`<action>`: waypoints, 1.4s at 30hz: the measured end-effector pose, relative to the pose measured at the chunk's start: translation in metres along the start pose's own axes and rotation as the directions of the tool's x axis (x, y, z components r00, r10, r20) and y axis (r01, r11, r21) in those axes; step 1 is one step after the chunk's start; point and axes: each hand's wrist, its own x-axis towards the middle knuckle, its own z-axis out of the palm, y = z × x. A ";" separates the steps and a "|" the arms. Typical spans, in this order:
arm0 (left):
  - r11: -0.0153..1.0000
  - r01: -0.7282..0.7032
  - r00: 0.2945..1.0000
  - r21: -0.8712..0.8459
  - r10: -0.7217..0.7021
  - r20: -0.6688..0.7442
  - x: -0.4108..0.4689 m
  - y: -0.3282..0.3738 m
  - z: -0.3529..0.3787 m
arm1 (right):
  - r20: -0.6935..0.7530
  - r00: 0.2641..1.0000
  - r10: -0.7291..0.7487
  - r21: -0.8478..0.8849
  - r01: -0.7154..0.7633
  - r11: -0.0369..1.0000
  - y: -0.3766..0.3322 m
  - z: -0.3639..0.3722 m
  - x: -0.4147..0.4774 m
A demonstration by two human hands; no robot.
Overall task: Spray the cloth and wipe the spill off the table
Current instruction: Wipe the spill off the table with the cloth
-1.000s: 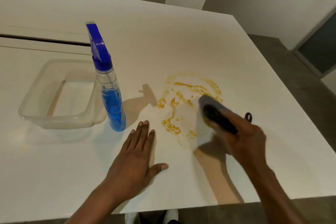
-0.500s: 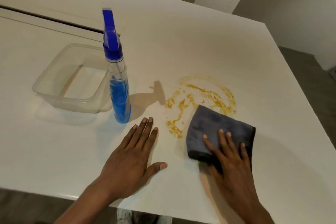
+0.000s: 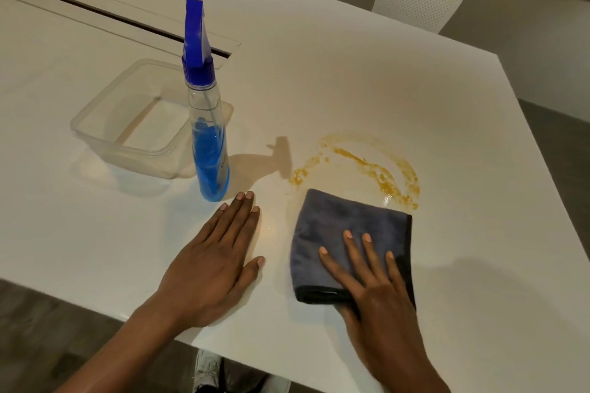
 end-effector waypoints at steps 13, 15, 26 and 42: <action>1.000 -0.016 1.000 0.019 0.016 0.001 0.001 -0.002 -0.002 | -0.021 0.999 -0.042 -0.054 0.041 0.998 -0.016 -0.004 0.077; 1.000 -0.017 1.000 0.009 0.017 -0.017 0.001 -0.001 -0.001 | -0.030 0.995 -0.097 -0.038 0.096 0.995 -0.018 -0.003 0.045; 0.999 -0.020 0.998 0.048 0.023 -0.052 0.001 -0.001 0.000 | -0.036 0.995 0.090 -0.022 -0.091 0.996 0.029 -0.007 0.046; 0.995 -0.017 0.999 0.093 0.022 -0.050 0.001 -0.003 0.002 | 0.034 0.989 0.143 -0.084 -0.140 0.987 0.051 -0.015 0.008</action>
